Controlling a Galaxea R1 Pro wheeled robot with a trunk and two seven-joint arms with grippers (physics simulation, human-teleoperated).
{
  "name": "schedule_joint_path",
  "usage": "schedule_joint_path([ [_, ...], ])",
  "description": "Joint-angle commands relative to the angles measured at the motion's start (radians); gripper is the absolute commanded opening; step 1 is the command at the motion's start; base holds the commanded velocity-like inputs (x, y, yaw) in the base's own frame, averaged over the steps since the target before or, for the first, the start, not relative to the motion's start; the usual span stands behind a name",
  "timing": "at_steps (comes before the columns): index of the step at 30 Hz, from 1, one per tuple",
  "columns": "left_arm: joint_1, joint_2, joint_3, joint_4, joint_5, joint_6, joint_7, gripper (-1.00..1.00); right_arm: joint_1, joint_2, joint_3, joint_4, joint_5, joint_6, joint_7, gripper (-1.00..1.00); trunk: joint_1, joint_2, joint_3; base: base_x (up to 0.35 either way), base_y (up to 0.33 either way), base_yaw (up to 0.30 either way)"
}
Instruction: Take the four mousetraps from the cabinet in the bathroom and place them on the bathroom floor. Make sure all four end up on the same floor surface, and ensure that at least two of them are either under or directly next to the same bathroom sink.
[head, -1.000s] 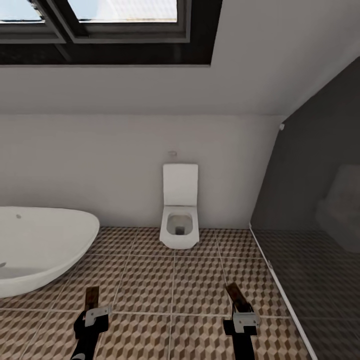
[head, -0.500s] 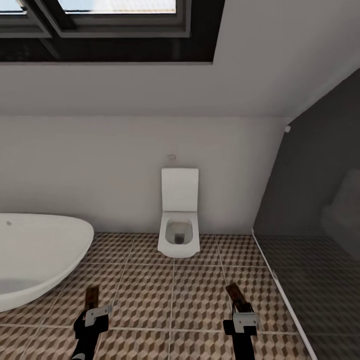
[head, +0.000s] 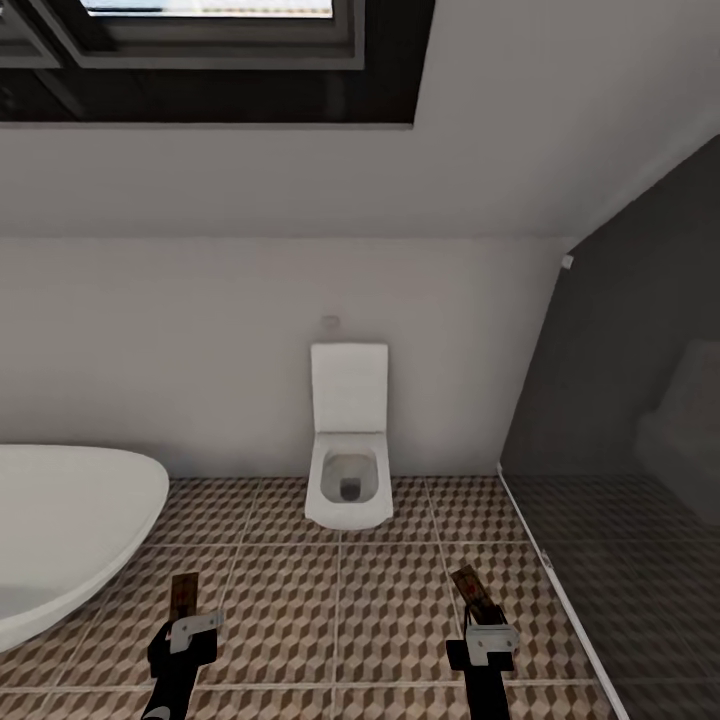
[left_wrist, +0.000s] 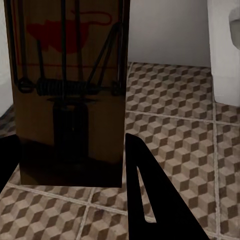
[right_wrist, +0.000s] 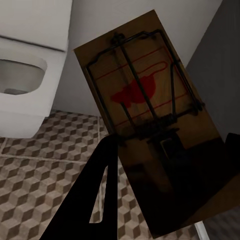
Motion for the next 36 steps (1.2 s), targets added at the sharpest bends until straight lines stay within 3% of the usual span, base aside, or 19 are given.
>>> schedule_joint_path([
  [1,-0.001,-0.001,-0.008,0.003,-0.005,-0.002,0.010,-1.00,-0.001,0.000,0.001,0.001,0.008,0.000,-0.009,-1.00,0.001,-0.002,-0.002,0.010,0.000,-0.003],
  [12,0.000,-0.001,-0.008,0.001,-0.004,-0.002,0.010,-1.00,-0.003,0.001,-0.002,0.001,0.022,0.007,-0.009,-1.00,0.001,-0.002,-0.002,0.001,0.000,0.000],
  [14,0.000,-0.003,-0.007,-0.003,-0.003,0.025,0.013,-1.00,-0.016,0.002,-0.005,-0.002,0.025,0.028,-0.010,-1.00,0.001,-0.002,-0.002,0.000,0.000,0.000],
  [16,-0.008,-0.007,-0.006,-0.036,-0.003,0.151,0.013,-1.00,-0.053,0.003,-0.007,-0.009,0.025,0.099,0.002,-1.00,0.001,-0.002,-0.002,0.000,0.000,0.000],
  [17,-0.011,-0.007,-0.006,-0.076,-0.004,0.259,0.015,-1.00,-0.083,0.003,-0.008,-0.014,0.025,0.154,0.023,-1.00,0.001,-0.002,-0.002,0.000,0.000,0.000],
  [18,-0.020,-0.006,-0.005,-0.165,-0.005,0.440,0.016,-1.00,-0.133,0.003,-0.010,-0.021,0.022,0.243,0.080,-1.00,0.001,-0.002,-0.002,0.000,0.000,0.000],
  [19,-0.029,-0.004,-0.004,-0.232,-0.006,0.543,0.018,-1.00,-0.169,0.003,-0.013,-0.027,0.016,0.300,0.131,-1.00,0.001,-0.002,-0.002,0.000,0.000,0.000],
  [20,-0.034,-0.003,-0.003,-0.264,-0.006,0.585,0.019,-1.00,-0.187,0.003,-0.016,-0.031,0.010,0.327,0.159,-1.00,0.001,-0.002,-0.002,0.000,0.000,0.000],
  [22,-0.079,0.003,-0.002,-0.338,-0.008,0.701,0.021,-1.00,-0.263,0.003,-0.037,-0.045,-0.041,0.424,0.264,-1.00,0.001,-0.002,-0.002,0.000,0.000,0.000],
  [25,-0.211,0.004,0.000,-0.320,-0.007,0.810,0.023,-1.00,-0.365,0.002,-0.079,-0.053,-0.176,0.555,0.384,-1.00,0.001,-0.002,-0.002,0.000,0.000,0.000],
  [27,-0.293,0.003,0.001,-0.264,-0.006,0.845,0.023,-1.00,-0.407,0.000,-0.090,-0.054,-0.249,0.624,0.460,-1.00,0.001,-0.002,-0.002,0.000,0.000,0.000],
  [29,-0.340,0.008,0.002,-0.228,-0.005,0.856,0.022,-1.00,-0.425,-0.001,-0.093,-0.055,-0.281,0.657,0.526,-1.00,0.001,-0.002,-0.002,0.000,0.000,0.000],
  [36,-0.372,0.005,-0.002,-0.149,-0.003,0.740,0.011,-1.00,-0.436,-0.001,-0.091,-0.051,-0.304,0.687,0.576,-1.00,0.001,-0.002,-0.002,0.000,0.000,0.000],
])
